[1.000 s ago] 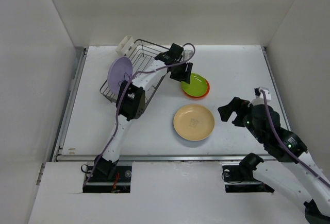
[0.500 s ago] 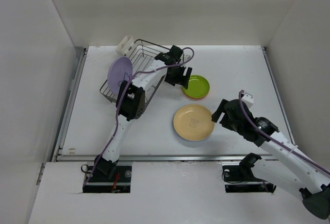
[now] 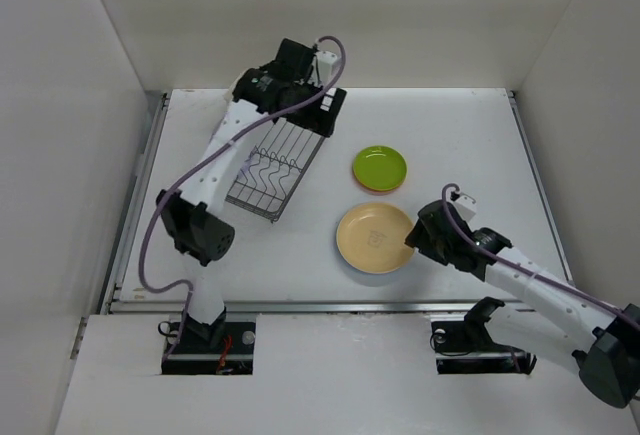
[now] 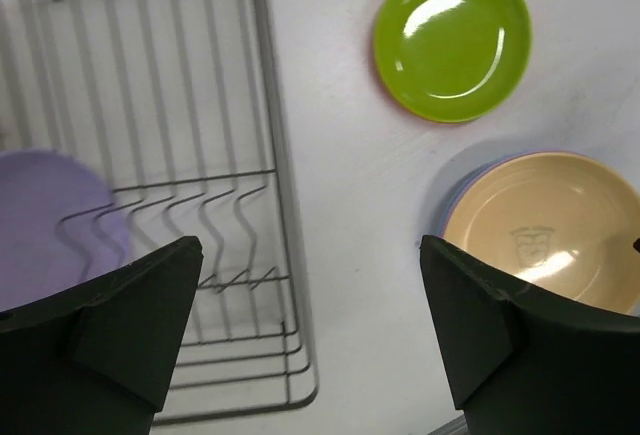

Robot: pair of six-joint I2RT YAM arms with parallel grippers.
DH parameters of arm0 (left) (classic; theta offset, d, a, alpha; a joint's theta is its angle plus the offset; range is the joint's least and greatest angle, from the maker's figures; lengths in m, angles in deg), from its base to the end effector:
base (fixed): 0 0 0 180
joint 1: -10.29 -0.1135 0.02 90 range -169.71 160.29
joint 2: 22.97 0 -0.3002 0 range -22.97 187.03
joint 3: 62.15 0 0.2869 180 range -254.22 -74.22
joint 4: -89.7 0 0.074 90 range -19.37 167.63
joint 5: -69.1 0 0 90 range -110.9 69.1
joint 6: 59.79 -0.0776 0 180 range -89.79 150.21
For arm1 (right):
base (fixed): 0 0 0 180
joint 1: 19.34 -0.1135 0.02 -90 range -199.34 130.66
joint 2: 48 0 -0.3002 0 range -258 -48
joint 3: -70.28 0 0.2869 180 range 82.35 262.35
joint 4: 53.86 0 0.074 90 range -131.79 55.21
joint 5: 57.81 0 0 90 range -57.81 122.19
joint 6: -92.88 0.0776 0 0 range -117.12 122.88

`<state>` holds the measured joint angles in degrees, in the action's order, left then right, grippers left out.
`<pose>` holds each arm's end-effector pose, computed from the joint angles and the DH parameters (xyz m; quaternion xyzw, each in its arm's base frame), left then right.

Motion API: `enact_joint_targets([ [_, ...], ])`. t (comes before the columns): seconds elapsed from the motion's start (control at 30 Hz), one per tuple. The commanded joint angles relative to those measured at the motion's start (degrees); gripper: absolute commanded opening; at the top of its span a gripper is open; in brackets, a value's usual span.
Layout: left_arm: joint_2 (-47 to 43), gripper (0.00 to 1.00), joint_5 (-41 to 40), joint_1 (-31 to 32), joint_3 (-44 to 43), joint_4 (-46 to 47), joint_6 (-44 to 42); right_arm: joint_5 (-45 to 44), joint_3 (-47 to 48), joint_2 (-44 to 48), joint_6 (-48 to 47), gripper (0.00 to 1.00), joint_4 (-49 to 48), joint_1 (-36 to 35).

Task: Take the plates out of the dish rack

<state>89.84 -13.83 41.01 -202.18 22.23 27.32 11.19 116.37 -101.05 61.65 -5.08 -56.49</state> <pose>0.4308 -0.2671 0.4239 0.2866 0.8593 -0.1553 0.3941 0.1816 0.1027 0.1976 0.2290 0.9129 0.0985 0.3233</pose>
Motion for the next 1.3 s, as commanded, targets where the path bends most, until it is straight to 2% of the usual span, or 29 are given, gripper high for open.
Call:
enact_joint_targets([
  [0.0, -5.84, 0.89, -8.03, -3.90, 3.76, -4.19, -3.61, 0.43, -0.09, -2.48, 0.48, 0.65, -6.12, 0.14],
  [0.07, -7.34, 0.92, -10.05, -5.57, 6.14, -4.19, -4.83, 0.43, -0.09, -5.47, 0.48, 0.65, -6.74, 0.14],
  [0.2, -8.05, 0.92, -19.69, -10.05, 8.42, -4.19, -8.16, -1.67, 0.43, -8.29, 0.48, 0.62, -7.26, 0.14],
  [0.3, -8.05, 0.92, -23.75, -11.99, 10.27, -3.49, -10.98, -2.73, 0.43, -9.87, 1.00, 0.61, -7.79, 0.14],
  [0.43, -7.52, 0.88, -27.98, -15.33, 12.64, -2.35, -13.18, -3.26, 0.43, -11.10, 1.00, 0.58, -9.10, 0.14],
  [0.6, -6.99, 0.87, -29.39, -16.75, 15.63, -0.60, -14.51, -3.26, -0.09, -13.38, 1.00, 0.56, -11.13, 0.14],
  [0.83, -5.85, 0.79, -28.87, -17.45, 17.30, 0.46, -15.56, -3.79, -0.09, -14.97, 1.00, 0.53, -11.13, 0.14],
  [1.0, -2.52, 0.61, -30.19, -18.68, 16.26, 2.05, -16.18, -3.79, -0.09, -14.97, 1.00, 0.53, -11.13, 0.14],
  [1.17, 1.96, 0.38, -30.19, -19.82, 13.27, 2.57, -15.65, -3.79, -0.09, -13.57, 1.00, 0.53, -11.13, -0.38],
  [1.27, 2.49, 0.31, -30.19, -19.82, 13.26, 3.97, -15.65, -4.41, -0.09, -11.64, 1.00, 0.54, -9.82, -0.91],
])
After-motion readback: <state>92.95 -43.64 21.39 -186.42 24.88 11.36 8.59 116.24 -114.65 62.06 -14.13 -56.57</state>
